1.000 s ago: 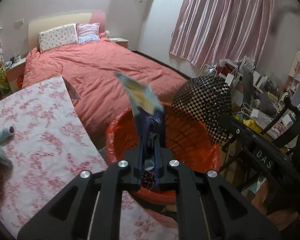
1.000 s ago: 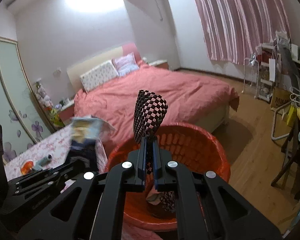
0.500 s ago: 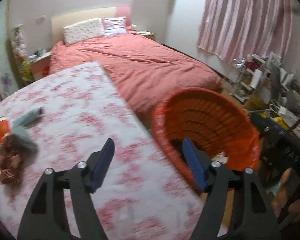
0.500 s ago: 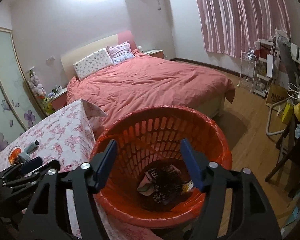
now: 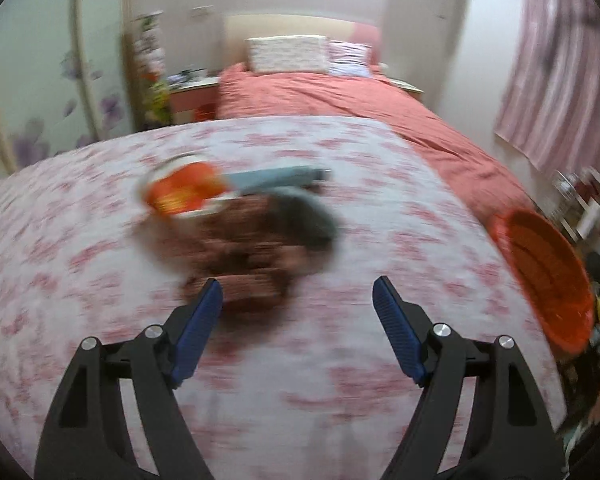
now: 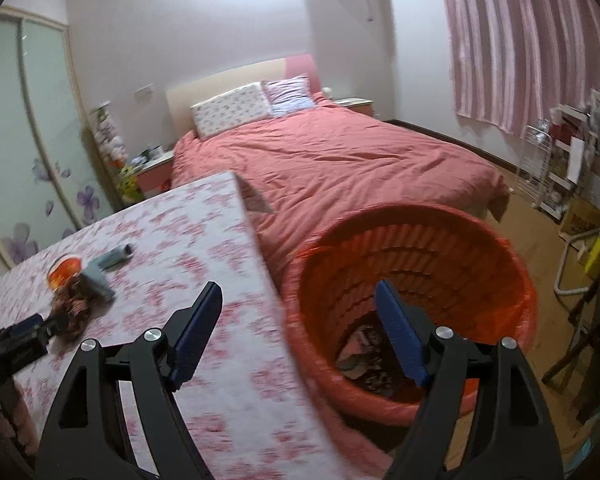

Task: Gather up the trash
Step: 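Move both tools back to the table and grasp the brown plaid scrunchie with the left tool, then grasp the grey-green sock with the right tool while the left tool holds the scrunchie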

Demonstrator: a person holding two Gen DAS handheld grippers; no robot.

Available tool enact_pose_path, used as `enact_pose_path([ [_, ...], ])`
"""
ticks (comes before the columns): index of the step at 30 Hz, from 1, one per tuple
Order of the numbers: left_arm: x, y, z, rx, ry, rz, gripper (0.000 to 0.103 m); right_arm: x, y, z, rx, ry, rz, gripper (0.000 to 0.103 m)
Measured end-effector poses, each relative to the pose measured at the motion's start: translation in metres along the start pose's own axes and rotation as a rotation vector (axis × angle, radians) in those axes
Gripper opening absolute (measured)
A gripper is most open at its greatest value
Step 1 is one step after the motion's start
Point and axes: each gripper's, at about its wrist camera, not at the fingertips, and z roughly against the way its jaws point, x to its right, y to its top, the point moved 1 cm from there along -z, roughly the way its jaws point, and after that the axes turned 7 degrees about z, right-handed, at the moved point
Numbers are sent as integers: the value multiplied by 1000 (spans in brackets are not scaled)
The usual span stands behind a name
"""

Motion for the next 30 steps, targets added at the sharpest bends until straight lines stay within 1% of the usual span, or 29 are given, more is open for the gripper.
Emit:
enact_pose_path([
  [2,-23,3,-1,-1,22,43,75,-13,-1,0,2,12,24,78],
  [4,-38,7,-7,-2,47,64,71,-26,-2,-2,-3,31,50,78],
  [6,-48,10,-15,-23,54,81,63,-36,-2,-1,-7,43,66,78],
  [10,-52,13,-32,-60,37,109,61,-55,-5,-2,-16,63,106,78],
  [13,-50,17,-43,-79,21,113,53,-63,-6,-4,-25,68,123,78],
  [15,-43,19,-52,-91,16,107,37,-68,-7,-8,-31,72,124,78],
  [16,-42,19,-55,-92,22,101,34,-69,-7,-9,-36,76,124,78],
  [17,-42,17,-54,-89,34,91,24,-72,-8,-10,-38,78,125,78],
  [18,-42,16,-53,-87,30,85,21,-73,-9,-10,-40,81,128,78],
  [20,-45,12,-48,-90,8,79,17,-78,-10,-10,-43,87,136,78],
  [22,-52,6,-40,-92,-8,77,17,-82,-10,-11,-46,94,140,78],
  [25,-70,-3,-25,-85,-3,81,17,-93,-10,-15,-55,115,143,78],
  [28,-96,-9,-11,-74,27,111,17,-109,-11,-21,-67,140,160,78],
  [30,-115,-8,-5,-53,82,120,17,-122,-10,-26,-74,161,173,78],
])
